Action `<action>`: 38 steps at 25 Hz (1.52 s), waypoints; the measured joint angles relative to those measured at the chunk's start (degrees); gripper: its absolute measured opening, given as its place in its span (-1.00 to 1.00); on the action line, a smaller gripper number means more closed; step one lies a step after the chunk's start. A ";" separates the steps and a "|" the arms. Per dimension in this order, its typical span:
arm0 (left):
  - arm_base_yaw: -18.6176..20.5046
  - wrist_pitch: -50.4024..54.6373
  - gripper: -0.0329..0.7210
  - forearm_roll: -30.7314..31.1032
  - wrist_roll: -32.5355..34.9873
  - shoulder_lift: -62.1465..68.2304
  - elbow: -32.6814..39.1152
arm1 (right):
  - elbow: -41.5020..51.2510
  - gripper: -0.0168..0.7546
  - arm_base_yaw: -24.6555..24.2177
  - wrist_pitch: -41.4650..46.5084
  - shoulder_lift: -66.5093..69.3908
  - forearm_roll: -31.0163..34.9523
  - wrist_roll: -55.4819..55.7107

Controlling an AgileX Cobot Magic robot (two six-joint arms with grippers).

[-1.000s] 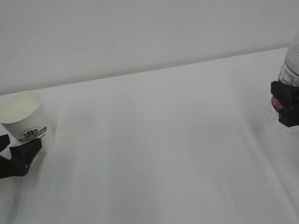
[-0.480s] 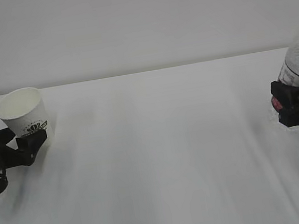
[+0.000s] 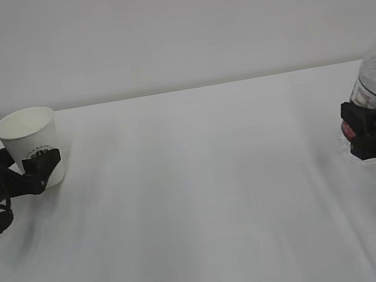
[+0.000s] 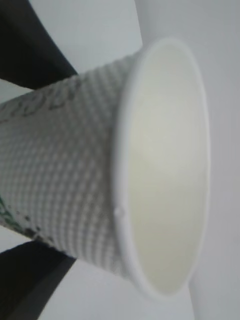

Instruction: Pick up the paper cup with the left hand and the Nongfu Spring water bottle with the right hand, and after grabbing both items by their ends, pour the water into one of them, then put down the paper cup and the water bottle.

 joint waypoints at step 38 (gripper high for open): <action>0.00 -0.02 0.61 35.02 -17.24 -11.90 0.00 | 0.00 0.25 0.00 0.00 0.00 -0.13 -1.23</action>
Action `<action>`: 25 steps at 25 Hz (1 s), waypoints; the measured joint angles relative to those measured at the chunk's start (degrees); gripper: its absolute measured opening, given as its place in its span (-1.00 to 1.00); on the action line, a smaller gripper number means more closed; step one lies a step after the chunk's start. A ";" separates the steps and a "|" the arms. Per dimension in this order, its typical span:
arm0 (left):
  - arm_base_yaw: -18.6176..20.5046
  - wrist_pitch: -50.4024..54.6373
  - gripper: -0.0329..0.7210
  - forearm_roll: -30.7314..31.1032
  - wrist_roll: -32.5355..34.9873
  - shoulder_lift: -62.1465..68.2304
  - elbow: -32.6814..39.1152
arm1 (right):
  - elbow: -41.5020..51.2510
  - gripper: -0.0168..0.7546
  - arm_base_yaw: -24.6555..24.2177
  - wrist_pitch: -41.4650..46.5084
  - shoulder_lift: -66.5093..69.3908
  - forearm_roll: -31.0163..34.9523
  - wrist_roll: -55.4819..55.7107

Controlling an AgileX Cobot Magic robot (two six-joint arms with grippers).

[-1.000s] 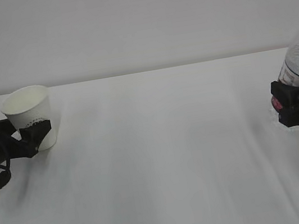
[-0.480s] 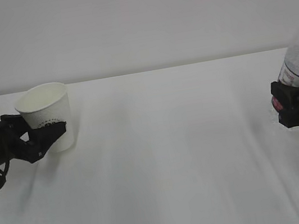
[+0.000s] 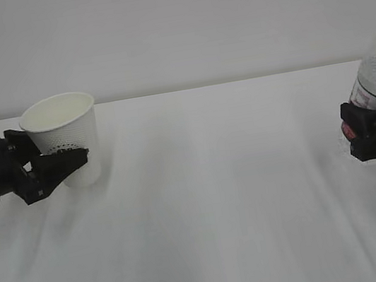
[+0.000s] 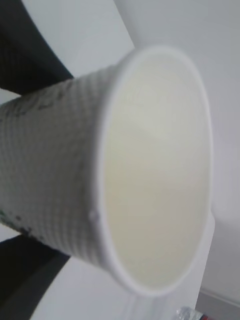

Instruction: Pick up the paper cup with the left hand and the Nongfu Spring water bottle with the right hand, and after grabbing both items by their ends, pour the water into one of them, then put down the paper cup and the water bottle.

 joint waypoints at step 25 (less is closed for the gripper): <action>-21.36 0.00 0.61 4.67 -2.70 -1.11 0.00 | 0.00 0.25 0.00 0.04 0.00 -0.42 0.00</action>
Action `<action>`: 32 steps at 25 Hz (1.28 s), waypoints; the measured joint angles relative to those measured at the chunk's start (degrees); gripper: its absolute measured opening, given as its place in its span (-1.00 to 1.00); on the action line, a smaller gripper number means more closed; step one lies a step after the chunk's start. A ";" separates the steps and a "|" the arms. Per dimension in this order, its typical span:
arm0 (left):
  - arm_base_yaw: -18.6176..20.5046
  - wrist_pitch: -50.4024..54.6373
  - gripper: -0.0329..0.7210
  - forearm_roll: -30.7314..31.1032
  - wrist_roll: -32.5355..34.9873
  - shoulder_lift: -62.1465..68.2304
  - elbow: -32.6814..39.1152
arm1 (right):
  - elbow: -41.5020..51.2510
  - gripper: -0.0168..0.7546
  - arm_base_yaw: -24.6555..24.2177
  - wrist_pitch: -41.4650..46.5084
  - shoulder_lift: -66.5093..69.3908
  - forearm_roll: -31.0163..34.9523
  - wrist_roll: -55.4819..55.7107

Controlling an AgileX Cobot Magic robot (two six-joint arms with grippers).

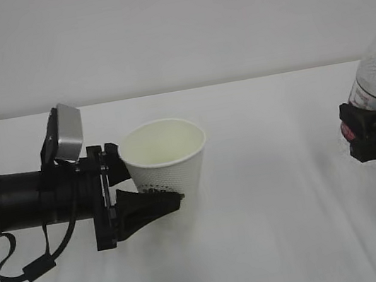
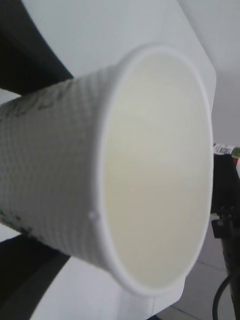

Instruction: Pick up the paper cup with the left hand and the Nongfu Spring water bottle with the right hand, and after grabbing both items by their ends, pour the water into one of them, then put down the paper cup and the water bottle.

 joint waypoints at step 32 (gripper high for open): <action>-6.99 0.00 0.61 -0.21 0.13 0.00 0.10 | 0.00 0.25 0.00 0.67 0.00 -11.56 0.00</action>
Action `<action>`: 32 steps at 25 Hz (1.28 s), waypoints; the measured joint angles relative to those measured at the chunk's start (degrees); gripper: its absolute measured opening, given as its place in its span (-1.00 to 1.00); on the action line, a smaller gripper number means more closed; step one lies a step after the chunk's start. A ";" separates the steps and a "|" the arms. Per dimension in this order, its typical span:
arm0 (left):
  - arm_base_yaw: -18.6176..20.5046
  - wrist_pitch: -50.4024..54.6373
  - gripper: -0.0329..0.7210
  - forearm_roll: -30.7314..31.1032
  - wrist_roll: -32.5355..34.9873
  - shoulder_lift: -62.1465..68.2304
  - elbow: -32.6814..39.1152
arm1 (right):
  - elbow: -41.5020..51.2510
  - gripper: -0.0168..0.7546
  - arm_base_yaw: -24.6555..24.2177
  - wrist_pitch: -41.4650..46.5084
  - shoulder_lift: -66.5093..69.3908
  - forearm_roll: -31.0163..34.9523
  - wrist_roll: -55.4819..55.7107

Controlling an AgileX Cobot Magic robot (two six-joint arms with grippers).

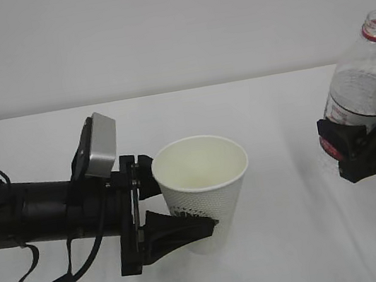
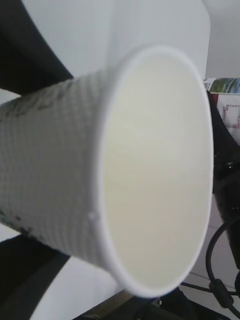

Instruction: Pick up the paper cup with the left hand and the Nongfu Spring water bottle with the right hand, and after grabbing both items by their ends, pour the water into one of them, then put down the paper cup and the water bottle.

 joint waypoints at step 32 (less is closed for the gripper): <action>0.00 0.00 0.61 0.10 0.00 0.00 0.00 | -13.93 0.24 2.88 12.54 0.00 -17.18 5.22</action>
